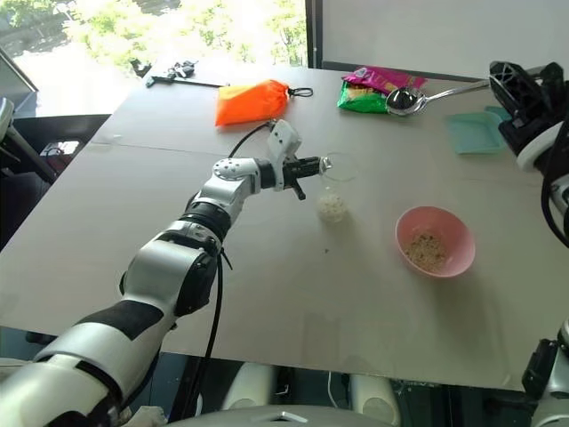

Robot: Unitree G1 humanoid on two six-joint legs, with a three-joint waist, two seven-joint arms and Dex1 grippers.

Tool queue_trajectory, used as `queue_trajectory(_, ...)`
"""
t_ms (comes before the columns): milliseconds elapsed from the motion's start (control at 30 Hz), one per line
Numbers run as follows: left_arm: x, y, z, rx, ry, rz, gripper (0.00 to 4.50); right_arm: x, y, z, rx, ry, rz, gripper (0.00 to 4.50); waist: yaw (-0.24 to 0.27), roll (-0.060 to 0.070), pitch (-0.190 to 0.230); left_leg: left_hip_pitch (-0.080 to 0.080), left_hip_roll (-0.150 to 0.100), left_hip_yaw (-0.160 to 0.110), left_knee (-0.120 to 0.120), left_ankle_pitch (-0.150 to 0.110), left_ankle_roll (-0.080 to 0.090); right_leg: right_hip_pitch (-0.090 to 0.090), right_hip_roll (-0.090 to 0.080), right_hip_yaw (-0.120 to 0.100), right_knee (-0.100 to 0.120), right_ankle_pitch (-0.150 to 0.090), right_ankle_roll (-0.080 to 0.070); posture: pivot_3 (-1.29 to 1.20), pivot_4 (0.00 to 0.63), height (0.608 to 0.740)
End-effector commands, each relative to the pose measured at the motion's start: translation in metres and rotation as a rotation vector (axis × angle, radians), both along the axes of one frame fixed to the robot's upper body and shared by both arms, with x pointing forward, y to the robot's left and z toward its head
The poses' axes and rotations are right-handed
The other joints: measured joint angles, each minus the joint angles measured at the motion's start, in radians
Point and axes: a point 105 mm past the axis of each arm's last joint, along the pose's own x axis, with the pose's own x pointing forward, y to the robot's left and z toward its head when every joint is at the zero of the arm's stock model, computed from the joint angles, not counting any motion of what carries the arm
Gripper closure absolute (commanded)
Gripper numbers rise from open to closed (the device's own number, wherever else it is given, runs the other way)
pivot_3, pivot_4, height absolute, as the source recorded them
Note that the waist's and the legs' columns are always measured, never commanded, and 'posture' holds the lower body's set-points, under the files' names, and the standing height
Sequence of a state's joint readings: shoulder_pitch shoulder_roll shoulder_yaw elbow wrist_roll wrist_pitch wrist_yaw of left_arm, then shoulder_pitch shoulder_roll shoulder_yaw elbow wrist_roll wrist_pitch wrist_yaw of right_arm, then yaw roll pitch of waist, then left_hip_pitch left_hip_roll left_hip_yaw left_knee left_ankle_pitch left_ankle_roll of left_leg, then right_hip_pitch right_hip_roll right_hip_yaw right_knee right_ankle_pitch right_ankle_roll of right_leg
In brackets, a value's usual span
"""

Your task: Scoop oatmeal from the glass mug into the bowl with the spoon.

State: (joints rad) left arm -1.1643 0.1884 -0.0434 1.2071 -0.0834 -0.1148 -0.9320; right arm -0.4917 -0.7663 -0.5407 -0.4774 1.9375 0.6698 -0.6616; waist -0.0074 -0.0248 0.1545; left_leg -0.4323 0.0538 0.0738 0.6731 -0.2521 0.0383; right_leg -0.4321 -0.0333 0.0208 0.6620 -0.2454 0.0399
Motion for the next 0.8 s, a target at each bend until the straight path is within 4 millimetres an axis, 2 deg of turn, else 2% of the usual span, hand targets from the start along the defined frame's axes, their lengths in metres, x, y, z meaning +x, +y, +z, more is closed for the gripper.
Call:
queue_trajectory(33,0.009,0.003,0.032,-0.094,-0.093,0.082,4.41,-0.013,0.018,0.010,-0.106,-0.054,0.061,4.50,0.000,0.000,0.000,0.000,0.000,0.000,0.000,0.000,0.000,0.000,0.000,0.000,0.000,0.000,0.000,0.00,0.150,0.740)
queue_trajectory(200,0.012,0.009,0.055,-0.100,-0.273,0.212,4.41,-0.015,0.047,0.009,-0.232,-0.072,0.168,4.50,-0.003,0.000,0.000,0.000,0.001,0.000,0.000,0.000,0.000,0.000,0.000,0.001,0.000,0.000,0.000,0.00,0.150,0.740)
queue_trajectory(333,0.003,0.009,0.064,-0.094,-0.385,0.253,4.41,-0.011,0.062,0.007,-0.294,-0.074,0.219,4.50,-0.001,0.000,0.000,0.000,0.001,0.000,0.000,0.000,0.000,0.000,0.000,0.001,0.000,0.000,0.000,0.00,0.150,0.740)
queue_trajectory(500,-0.013,0.014,0.075,-0.114,-0.461,0.294,4.41,0.009,0.078,0.001,-0.327,-0.057,0.274,4.50,0.006,0.000,0.000,0.000,0.002,0.000,0.001,0.002,-0.003,0.000,0.000,0.000,0.000,0.000,0.000,0.00,0.150,0.740)
queue_trajectory(600,-0.022,0.016,0.082,-0.126,-0.487,0.313,4.41,0.023,0.082,-0.005,-0.372,-0.039,0.280,4.50,0.005,0.000,0.000,0.000,0.002,0.001,0.001,0.002,-0.004,0.000,0.000,0.001,0.000,0.000,0.000,0.00,0.150,0.740)
queue_trajectory(800,-0.034,0.012,0.084,-0.093,-0.532,0.306,4.41,0.039,0.077,-0.003,-0.385,-0.038,0.255,4.50,0.013,0.000,0.000,0.000,0.002,0.000,0.001,0.002,-0.004,0.000,0.000,0.000,0.000,0.000,0.000,0.00,0.150,0.740)
